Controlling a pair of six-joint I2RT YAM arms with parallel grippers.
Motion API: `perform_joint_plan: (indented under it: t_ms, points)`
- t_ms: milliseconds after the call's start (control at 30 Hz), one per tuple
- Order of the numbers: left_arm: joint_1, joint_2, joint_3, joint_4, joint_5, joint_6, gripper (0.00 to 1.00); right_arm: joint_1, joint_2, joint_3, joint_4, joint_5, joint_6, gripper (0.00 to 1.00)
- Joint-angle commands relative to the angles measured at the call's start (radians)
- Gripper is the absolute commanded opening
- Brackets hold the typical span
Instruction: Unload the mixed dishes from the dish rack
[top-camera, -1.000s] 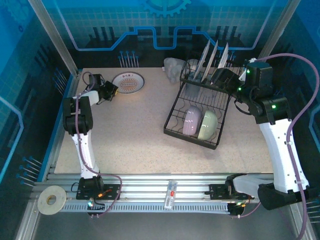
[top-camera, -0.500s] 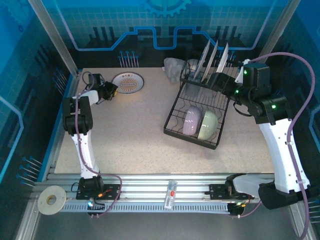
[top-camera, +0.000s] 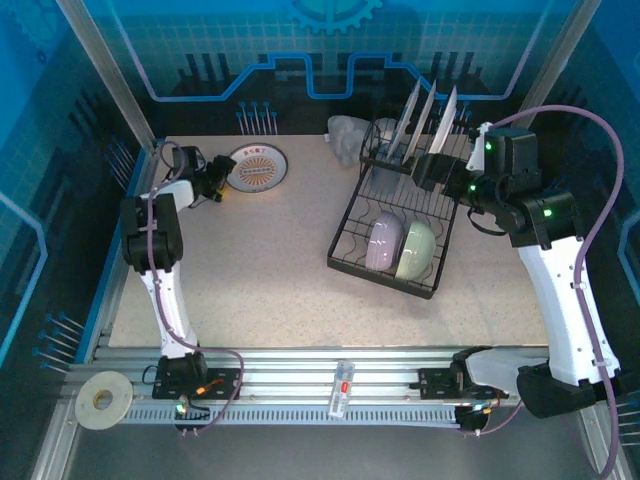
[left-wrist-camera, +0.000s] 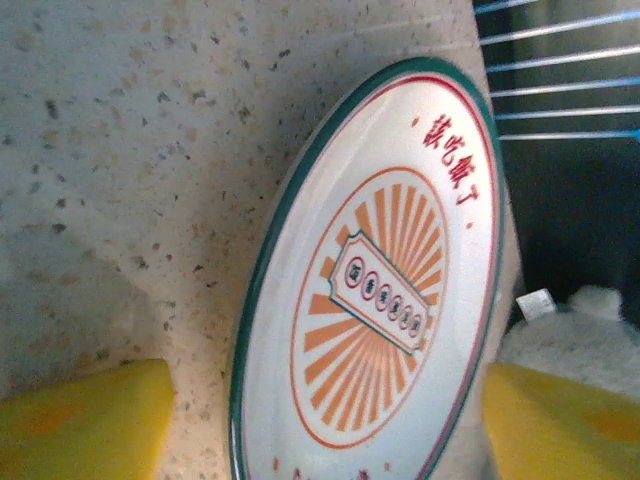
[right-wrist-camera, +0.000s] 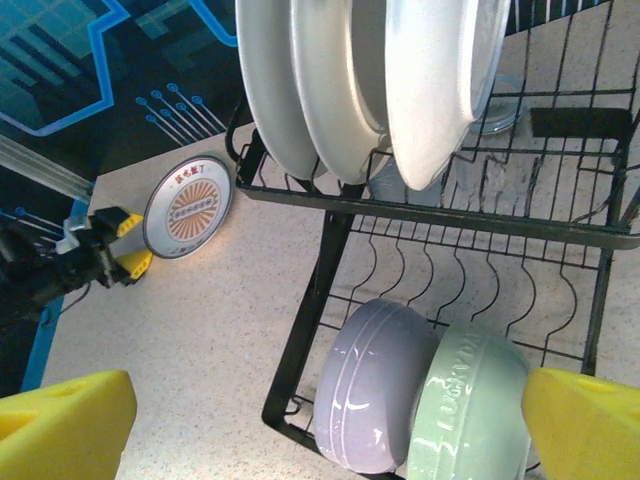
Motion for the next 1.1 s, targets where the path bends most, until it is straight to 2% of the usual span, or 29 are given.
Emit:
perform_joint_plan:
  t_ms: [0, 133, 233, 367, 767, 933, 1067]
  points:
    - [0.026, -0.090, -0.025, -0.037, -0.026, 0.016, 0.99, 0.017, 0.010, 0.048, -0.022, 0.070, -0.022, 0.99]
    - [0.027, -0.158, -0.016, -0.098, -0.045, 0.036, 0.99, 0.019, 0.041, 0.098, -0.036, 0.192, -0.013, 0.98]
    - [0.023, -0.233, -0.063, -0.039, -0.014, -0.031, 0.99, 0.019, 0.085, 0.150, -0.061, 0.299, 0.003, 0.97]
    - [-0.036, -0.332, -0.068, -0.051, 0.015, -0.003, 0.99, 0.021, 0.155, 0.215, -0.070, 0.378, 0.023, 0.95]
    - [-0.399, -0.527, -0.052, -0.190, 0.112, 0.247, 0.99, 0.022, 0.392, 0.423, -0.074, 0.499, 0.032, 0.85]
    - [-0.559, -0.575, -0.035, -0.309, 0.085, 0.389, 0.99, 0.019, 0.502, 0.545, -0.105, 0.523, 0.035, 0.83]
    - [-0.609, -0.586, -0.064, -0.310, 0.078, 0.388, 0.99, 0.019, 0.569, 0.611, -0.135, 0.576, 0.047, 0.82]
